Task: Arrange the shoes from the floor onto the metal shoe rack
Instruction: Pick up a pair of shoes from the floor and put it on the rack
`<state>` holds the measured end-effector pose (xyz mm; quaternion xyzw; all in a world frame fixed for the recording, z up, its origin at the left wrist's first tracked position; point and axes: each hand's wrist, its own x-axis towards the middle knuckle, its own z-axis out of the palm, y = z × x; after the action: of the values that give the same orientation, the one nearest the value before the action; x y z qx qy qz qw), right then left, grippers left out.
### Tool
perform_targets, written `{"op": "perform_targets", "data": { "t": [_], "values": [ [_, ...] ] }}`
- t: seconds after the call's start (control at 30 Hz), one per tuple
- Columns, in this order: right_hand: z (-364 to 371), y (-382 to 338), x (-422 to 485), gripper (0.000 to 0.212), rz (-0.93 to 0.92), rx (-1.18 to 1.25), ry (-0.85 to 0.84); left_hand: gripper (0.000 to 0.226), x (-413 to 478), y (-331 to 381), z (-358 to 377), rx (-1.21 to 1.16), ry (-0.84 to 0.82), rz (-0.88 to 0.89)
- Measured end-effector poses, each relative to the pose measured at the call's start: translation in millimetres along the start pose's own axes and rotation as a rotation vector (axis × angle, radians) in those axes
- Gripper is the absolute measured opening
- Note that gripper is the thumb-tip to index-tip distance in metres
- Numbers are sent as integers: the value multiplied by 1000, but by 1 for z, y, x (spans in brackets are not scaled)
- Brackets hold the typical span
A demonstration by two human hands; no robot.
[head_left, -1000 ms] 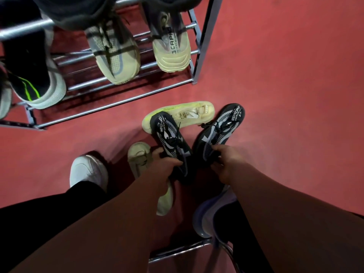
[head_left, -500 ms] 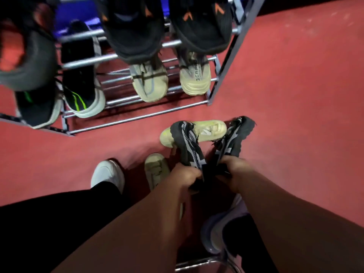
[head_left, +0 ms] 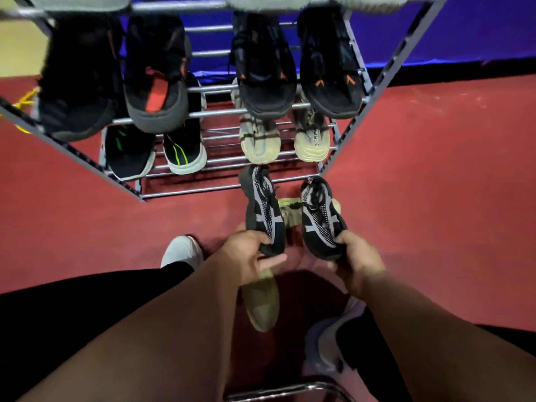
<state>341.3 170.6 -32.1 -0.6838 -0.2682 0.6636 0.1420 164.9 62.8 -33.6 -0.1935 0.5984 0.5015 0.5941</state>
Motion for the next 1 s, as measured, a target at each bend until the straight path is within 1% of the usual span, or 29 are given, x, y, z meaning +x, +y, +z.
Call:
{"op": "perform_targets", "data": {
  "t": [0.1, 0.13, 0.2, 0.27, 0.37, 0.47, 0.53, 0.63, 0.7, 0.9, 1.0],
  "values": [
    [13, -6, 15, 23, 36, -43, -42, 50, 17, 14, -1, -28, 10, -16],
    [18, -9, 24, 24, 50, -63, -53, 50, 25, 18, 0, -28, 20, -21],
    [28, -15, 43, 31, 66, -73, -98, 42, 43, 30, 1, -15, 48, -28],
    [39, -21, 63, 30, 74, -48, -131, 35, 62, 45, 0, 10, 71, -11],
    [53, -31, 91, 30, 81, -46, -164, 35, 85, 68, -4, 25, 52, 45],
    [64, -39, 117, 32, 83, -56, -201, 37, 107, 82, -3, -22, 51, 78],
    [70, -44, 131, 31, 106, -64, -223, 38, 119, 86, 2, -76, 71, 98],
    [80, -55, 143, 18, 138, -45, -254, 45, 130, 89, 13, -101, 66, 113],
    [86, -62, 152, 12, 139, -24, -260, 46, 138, 90, 16, -100, 63, 129],
    [94, -71, 173, 19, 126, -11, -280, 44, 153, 92, 16, -52, 14, 175],
    [94, -76, 181, 19, 110, 5, -296, 42, 159, 95, 23, -37, -6, 184]
  ]
}}
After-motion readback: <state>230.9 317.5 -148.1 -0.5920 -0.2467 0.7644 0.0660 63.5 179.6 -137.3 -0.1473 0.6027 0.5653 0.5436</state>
